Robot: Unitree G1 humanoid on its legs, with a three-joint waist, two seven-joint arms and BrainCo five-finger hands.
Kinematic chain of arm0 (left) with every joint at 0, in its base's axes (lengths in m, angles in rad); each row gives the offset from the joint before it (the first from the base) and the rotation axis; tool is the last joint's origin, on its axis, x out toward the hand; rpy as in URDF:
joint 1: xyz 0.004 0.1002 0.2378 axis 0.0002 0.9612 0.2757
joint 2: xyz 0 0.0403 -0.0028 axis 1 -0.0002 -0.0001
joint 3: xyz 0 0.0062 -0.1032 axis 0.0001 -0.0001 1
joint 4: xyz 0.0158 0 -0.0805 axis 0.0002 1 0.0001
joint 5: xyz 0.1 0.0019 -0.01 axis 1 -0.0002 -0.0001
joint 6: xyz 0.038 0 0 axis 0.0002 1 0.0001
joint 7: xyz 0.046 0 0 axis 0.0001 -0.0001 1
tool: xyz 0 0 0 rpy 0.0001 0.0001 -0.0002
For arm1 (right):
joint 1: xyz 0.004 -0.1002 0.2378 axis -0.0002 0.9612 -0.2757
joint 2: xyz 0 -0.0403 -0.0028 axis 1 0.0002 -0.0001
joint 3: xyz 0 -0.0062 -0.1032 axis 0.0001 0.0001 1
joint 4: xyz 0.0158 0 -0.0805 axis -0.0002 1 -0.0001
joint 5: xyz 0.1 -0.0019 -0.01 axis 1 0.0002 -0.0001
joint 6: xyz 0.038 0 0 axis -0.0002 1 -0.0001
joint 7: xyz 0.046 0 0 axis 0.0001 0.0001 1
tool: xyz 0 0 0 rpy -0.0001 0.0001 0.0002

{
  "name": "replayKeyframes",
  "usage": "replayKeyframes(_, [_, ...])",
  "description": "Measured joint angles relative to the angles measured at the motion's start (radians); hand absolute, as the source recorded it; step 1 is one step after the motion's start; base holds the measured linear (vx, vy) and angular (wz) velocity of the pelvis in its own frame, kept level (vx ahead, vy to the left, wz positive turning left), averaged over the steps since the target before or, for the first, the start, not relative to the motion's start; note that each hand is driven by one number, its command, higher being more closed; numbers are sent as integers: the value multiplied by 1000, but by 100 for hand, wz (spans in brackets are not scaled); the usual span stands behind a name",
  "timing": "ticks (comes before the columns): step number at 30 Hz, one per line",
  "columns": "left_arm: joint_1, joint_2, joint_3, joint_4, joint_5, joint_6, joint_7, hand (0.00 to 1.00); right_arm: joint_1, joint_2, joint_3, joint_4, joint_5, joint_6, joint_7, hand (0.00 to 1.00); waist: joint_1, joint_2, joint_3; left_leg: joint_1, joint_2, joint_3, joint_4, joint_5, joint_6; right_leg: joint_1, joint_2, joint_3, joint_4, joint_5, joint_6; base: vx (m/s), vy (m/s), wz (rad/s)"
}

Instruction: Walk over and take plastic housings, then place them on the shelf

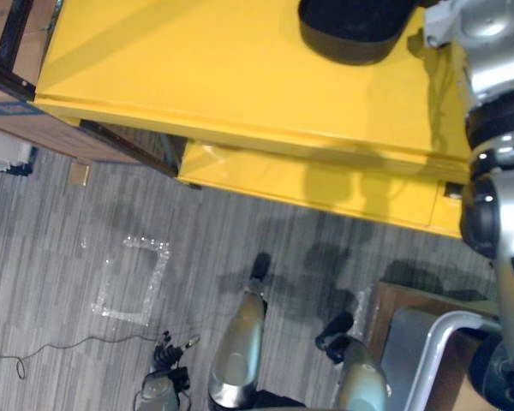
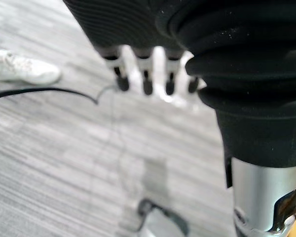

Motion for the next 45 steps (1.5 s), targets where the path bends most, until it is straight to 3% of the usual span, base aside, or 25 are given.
replayKeyframes(2, [0,0,2,0,0,-3,0,0,-7,0,20,-5,-2,-19,6,0,2,0,0,-5,0,-2,5,0,0,-3,0,-1,3,0,0,-37,-19,2])
replayKeyframes(11, [0,0,5,3,0,-7,-1,0,-14,1,60,-5,-89,-21,12,0,12,0,0,-21,-1,-10,25,0,0,-15,-4,-4,29,-6,-4,-46,-12,2])
replayKeyframes(16, [-2,0,5,2,-2,-7,3,0,-12,1,54,-28,-155,-20,-67,0,16,0,0,-22,3,-1,26,0,0,-28,-5,7,35,-8,-7,-47,-10,-6])
replayKeyframes(20, [-10,-10,10,1,-5,-4,19,0,46,26,-20,-320,-258,-14,-169,0,-7,0,0,-17,8,11,26,0,0,-29,-1,20,29,-4,-5,-11,-13,-10])
replayKeyframes(22, [-34,-14,54,1,-5,9,29,0,113,61,-19,-572,-321,-16,-205,0,-18,-1,0,3,17,42,24,0,0,-26,7,46,12,7,-4,21,-10,-33])
replayKeyframes(26, [-45,-15,176,4,2,11,56,0,164,151,39,-849,-367,-44,-215,0,-55,-5,-1,27,45,91,4,-1,0,-25,35,88,-30,42,-6,21,-8,-39])
replayKeyframes(28, [-45,-18,220,19,2,14,67,0,243,175,71,-972,-359,-70,-194,0,-75,-25,-12,47,49,109,-15,-1,0,-23,37,104,-38,46,-5,12,3,-29])
replayKeyframes(30, [-42,-21,242,44,5,30,103,0,433,216,129,-1105,-225,-130,-127,0,-100,-73,-49,59,52,122,-23,-1,0,-16,42,116,-52,49,-4,45,-12,-16])
replayKeyframes(33, [-42,-56,234,43,35,29,125,0,543,259,280,-1110,-25,-175,-19,0,-122,-104,-65,82,62,138,-36,-1,0,-4,51,124,-70,57,-6,20,-2,-12])
replayKeyframes(36, [-34,-69,232,40,43,29,126,0,568,260,368,-1095,133,-184,97,0,-122,-110,-68,101,62,145,-43,-1,0,7,51,131,-71,57,-6,-22,10,-9])
replayKeyframes(39, [11,-57,188,25,42,25,122,0,577,250,409,-1068,206,-194,159,0,-126,-114,-70,103,60,145,-43,-1,0,7,48,132,-68,57,-5,0,0,0])
replayKeyframes(45, [46,-44,129,21,40,15,118,0,578,240,463,-924,195,-192,193,0,-130,-124,-76,101,52,145,-42,-1,0,7,41,132,-67,60,-1,0,0,0])
